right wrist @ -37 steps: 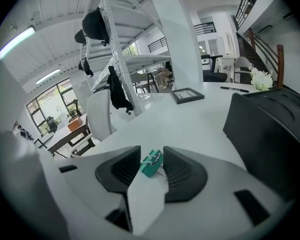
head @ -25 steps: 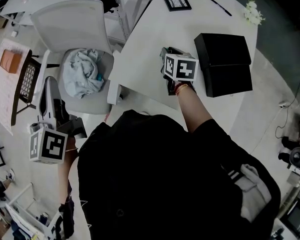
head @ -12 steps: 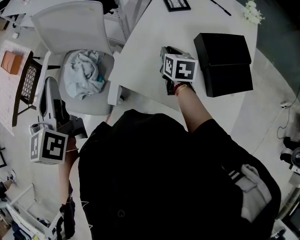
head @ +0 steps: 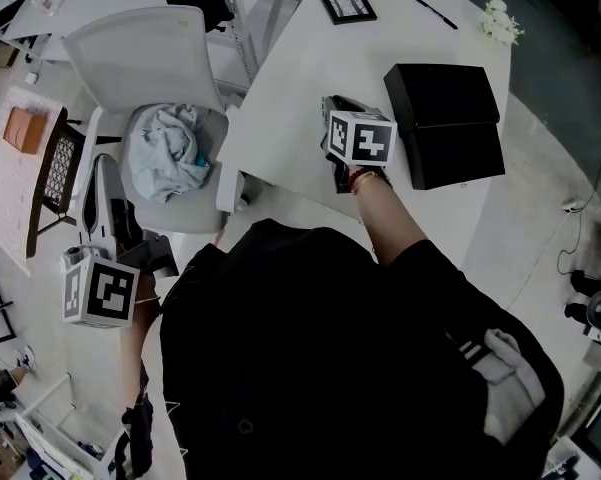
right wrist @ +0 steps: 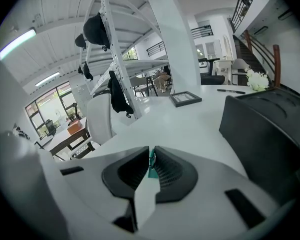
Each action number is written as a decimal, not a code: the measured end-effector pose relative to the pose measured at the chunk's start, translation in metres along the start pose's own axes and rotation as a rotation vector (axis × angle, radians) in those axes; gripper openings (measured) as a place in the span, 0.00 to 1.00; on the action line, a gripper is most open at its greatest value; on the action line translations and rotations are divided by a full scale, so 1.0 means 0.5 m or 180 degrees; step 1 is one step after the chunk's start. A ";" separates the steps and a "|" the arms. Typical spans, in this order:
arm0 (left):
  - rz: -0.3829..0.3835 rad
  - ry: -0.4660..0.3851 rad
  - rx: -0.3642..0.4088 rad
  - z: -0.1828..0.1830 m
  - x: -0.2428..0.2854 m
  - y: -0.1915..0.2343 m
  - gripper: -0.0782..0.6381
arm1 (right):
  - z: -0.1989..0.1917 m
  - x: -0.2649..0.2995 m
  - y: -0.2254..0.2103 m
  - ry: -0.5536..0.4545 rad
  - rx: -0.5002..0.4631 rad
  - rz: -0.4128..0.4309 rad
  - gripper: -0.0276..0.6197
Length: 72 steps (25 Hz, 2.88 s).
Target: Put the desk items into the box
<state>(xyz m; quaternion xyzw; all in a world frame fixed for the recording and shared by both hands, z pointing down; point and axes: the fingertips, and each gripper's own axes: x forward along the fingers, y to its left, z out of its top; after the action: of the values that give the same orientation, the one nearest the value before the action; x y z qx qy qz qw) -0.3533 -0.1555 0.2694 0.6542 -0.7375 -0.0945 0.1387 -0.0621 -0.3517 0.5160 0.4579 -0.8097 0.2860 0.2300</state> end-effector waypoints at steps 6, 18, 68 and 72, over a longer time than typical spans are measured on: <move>-0.0027 -0.0003 -0.0041 -0.003 -0.010 -0.005 0.12 | -0.008 -0.018 0.002 0.0009 -0.0030 -0.0011 0.10; -0.0235 0.0054 -0.0138 -0.029 -0.033 -0.045 0.12 | -0.052 -0.099 -0.019 0.0012 -0.0064 -0.0105 0.10; -0.1676 0.0479 -0.0421 -0.082 -0.119 -0.186 0.12 | -0.214 -0.510 0.005 -0.0441 0.0562 -0.0976 0.09; -0.1766 0.0454 -0.0457 -0.078 -0.132 -0.206 0.12 | -0.212 -0.548 0.003 -0.0547 0.0572 -0.1045 0.09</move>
<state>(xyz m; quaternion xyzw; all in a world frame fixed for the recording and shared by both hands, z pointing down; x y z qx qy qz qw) -0.2370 -0.1015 0.2676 0.8243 -0.5103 -0.1346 0.2050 0.0783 -0.1123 0.4192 0.6252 -0.7120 0.2757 0.1618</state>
